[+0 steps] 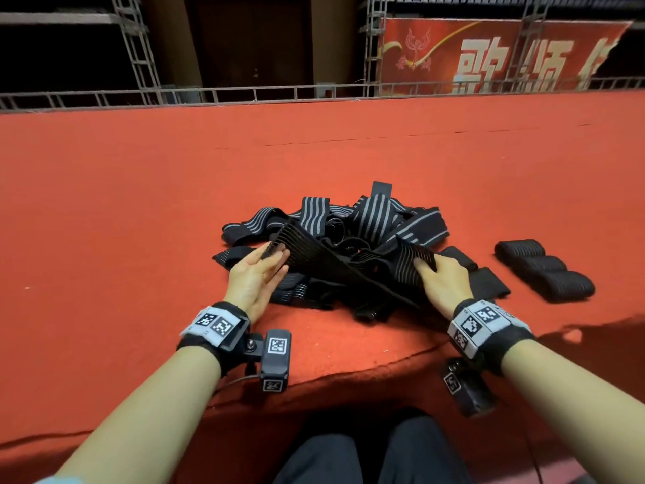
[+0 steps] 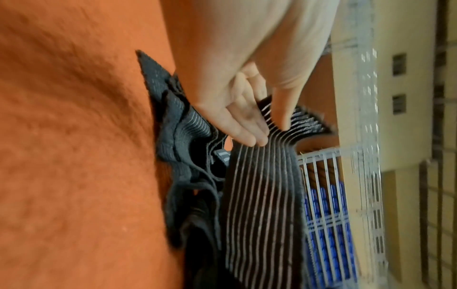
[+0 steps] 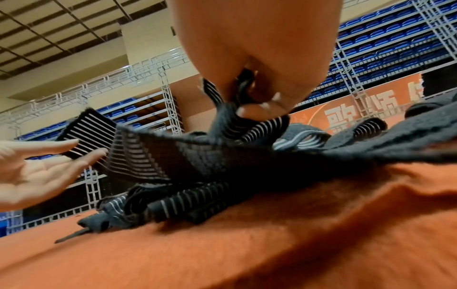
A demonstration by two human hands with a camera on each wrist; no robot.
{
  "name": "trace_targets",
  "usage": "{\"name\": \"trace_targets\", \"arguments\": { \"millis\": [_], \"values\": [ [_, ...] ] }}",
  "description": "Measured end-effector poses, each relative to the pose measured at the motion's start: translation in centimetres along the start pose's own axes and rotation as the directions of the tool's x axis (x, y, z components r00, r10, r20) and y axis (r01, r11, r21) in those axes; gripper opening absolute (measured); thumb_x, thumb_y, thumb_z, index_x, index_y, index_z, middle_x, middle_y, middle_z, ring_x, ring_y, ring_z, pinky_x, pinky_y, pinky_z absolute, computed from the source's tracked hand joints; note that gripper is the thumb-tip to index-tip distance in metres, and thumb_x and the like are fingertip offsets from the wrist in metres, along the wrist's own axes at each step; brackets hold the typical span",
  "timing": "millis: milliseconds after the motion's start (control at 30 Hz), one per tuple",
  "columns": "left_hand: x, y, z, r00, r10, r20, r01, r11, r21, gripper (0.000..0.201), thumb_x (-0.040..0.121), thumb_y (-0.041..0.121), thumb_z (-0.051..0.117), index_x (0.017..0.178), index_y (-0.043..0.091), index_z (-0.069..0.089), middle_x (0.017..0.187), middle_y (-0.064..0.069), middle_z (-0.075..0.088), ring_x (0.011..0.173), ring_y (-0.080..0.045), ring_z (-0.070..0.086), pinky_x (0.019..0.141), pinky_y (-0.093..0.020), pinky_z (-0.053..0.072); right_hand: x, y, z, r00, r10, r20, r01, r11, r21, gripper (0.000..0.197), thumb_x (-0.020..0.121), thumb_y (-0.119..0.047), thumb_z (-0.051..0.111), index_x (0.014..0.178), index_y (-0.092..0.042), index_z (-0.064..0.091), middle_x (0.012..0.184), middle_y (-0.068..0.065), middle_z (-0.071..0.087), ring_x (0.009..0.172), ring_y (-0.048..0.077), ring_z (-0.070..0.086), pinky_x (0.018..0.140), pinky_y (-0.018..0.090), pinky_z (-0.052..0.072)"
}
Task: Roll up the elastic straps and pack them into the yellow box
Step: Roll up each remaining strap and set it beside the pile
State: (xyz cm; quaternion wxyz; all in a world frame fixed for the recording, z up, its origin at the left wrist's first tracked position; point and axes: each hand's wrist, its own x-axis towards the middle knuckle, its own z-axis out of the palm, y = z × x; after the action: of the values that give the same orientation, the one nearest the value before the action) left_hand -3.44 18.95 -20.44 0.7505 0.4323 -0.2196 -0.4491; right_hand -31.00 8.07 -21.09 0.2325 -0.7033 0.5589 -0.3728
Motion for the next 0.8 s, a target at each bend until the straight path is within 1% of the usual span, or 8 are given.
{"name": "trace_targets", "arguments": {
  "millis": [67,133,300,367,467,533,633,800],
  "values": [
    [0.0,-0.3,0.1,0.998,0.041,-0.045,-0.033,0.987,0.16,0.003,0.094,0.015,0.06,0.092,0.016,0.062,0.089,-0.001,0.068,0.081,-0.01,0.066,0.073,-0.021,0.052,-0.8,-1.4,-0.1,0.997,-0.074,-0.022,0.076,0.994,0.085,0.033,0.095,-0.031,0.055,0.075,-0.006,0.064,0.076,0.008,0.066,0.083,0.028,0.062,0.067,0.033,0.039],
    [0.1,-0.5,0.2,0.995,0.102,-0.023,-0.089,0.941,0.327,0.011,0.092,0.029,0.062,0.088,0.019,0.063,0.085,0.005,0.067,0.078,-0.007,0.061,0.073,-0.024,0.049,-1.4,-3.4,0.3,0.984,-0.174,-0.035,0.177,0.981,0.078,0.037,0.095,-0.035,0.056,0.072,-0.006,0.062,0.071,0.005,0.065,0.075,0.024,0.06,0.066,0.036,0.042],
    [-1.0,-1.3,3.0,0.948,-0.004,0.318,-0.139,0.893,0.427,0.015,0.091,0.022,0.061,0.103,0.018,0.07,0.119,-0.003,0.068,0.115,-0.016,0.06,0.101,-0.033,0.042,-2.2,-8.0,2.2,0.972,-0.199,0.126,0.187,0.977,0.105,0.047,0.094,-0.035,0.058,0.055,-0.014,0.045,0.055,-0.003,0.05,0.059,0.014,0.051,0.055,0.03,0.035],
    [-1.4,-1.6,4.3,0.918,-0.027,0.397,-0.151,0.9,0.41,0.018,0.089,0.02,0.064,0.105,0.016,0.07,0.12,-0.007,0.067,0.114,-0.019,0.06,0.1,-0.034,0.045,-2.4,-8.6,3.5,0.943,-0.19,0.275,0.119,0.96,0.255,0.038,0.09,-0.035,0.065,0.06,-0.012,0.058,0.06,-0.005,0.059,0.058,0.004,0.056,0.056,0.02,0.044],
    [-1.5,-1.4,5.4,0.946,0.021,0.322,-0.134,0.933,0.333,0.015,0.092,0.015,0.06,0.101,0.007,0.07,0.105,-0.012,0.071,0.097,-0.019,0.066,0.088,-0.034,0.05,-2.5,-8.2,4.5,0.921,-0.194,0.339,0.046,0.916,0.399,0.04,0.084,-0.042,0.055,0.095,-0.008,0.072,0.095,0.005,0.074,0.094,0.02,0.069,0.09,0.042,0.053],
    [-1.2,-1.0,5.5,0.963,0.052,0.266,-0.136,0.942,0.308,0.016,0.094,0.015,0.058,0.098,0.005,0.07,0.103,-0.017,0.07,0.093,-0.021,0.066,0.087,-0.036,0.052,-2.7,-7.3,4.0,0.906,-0.249,0.342,0.078,0.893,0.444,0.034,0.086,-0.035,0.05,0.105,-0.015,0.07,0.109,-0.002,0.071,0.108,0.013,0.063,0.1,0.037,0.046],
    [-0.7,-0.1,5.5,0.979,0.11,0.173,-0.146,0.967,0.208,0.015,0.095,0.014,0.057,0.092,0.004,0.066,0.089,-0.011,0.072,0.08,-0.017,0.068,0.075,-0.031,0.056,-3.5,-5.0,2.4,0.876,-0.314,0.365,0.216,0.934,0.285,0.037,0.086,-0.042,0.066,0.118,-0.025,0.062,0.112,-0.009,0.067,0.106,0.003,0.06,0.098,0.024,0.043],
    [1.0,3.9,6.3,0.981,0.195,-0.016,-0.196,0.977,-0.082,0.012,0.093,0.015,0.06,0.095,0.003,0.063,0.092,-0.013,0.071,0.085,-0.024,0.068,0.091,-0.042,0.053,-3.0,-0.3,1.3,0.908,-0.338,0.246,0.376,0.918,-0.127,0.065,0.078,-0.052,0.07,0.132,-0.02,0.053,0.128,-0.002,0.058,0.121,0.015,0.05,0.103,0.027,0.037]
  ]
}}
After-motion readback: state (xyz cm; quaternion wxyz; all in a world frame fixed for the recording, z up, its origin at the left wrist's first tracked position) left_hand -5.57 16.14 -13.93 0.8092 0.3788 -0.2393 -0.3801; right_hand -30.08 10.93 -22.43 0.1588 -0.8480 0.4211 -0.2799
